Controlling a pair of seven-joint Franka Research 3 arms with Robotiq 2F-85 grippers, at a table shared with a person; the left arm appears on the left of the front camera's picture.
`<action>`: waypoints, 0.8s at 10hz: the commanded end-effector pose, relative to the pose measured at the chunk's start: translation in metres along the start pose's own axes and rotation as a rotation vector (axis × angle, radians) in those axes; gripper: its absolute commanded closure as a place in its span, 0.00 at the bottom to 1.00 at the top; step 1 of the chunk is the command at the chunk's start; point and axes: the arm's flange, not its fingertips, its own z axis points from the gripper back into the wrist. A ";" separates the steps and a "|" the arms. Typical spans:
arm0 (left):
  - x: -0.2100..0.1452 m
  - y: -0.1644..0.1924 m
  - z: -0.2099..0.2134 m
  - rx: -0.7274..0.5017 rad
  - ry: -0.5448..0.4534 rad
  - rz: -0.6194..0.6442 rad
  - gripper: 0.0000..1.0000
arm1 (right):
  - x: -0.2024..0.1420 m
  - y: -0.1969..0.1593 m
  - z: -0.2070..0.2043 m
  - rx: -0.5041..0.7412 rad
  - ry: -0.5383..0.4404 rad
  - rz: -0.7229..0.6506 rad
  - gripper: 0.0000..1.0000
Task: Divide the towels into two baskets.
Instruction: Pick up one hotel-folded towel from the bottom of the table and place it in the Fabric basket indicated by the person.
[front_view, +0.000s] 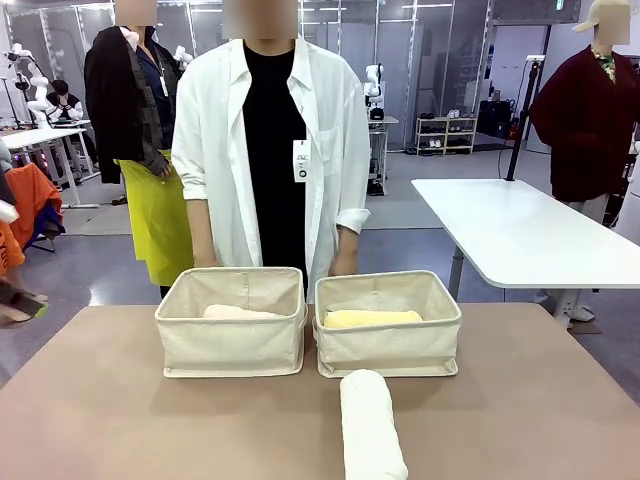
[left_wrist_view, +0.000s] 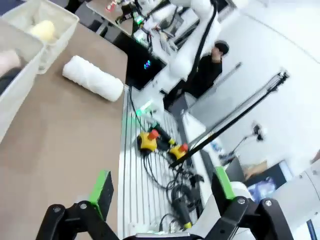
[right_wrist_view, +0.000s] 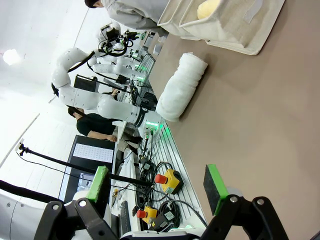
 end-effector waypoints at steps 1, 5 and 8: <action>-0.048 0.011 0.032 0.013 -0.262 0.113 0.00 | -0.001 0.004 -0.004 -0.011 -0.002 -0.008 0.05; -0.114 0.023 0.064 0.037 -0.457 0.362 0.00 | -0.001 0.004 -0.004 -0.011 -0.002 -0.008 0.05; -0.130 0.028 0.065 0.044 -0.423 0.361 0.00 | -0.001 0.004 -0.004 -0.011 -0.002 -0.008 0.05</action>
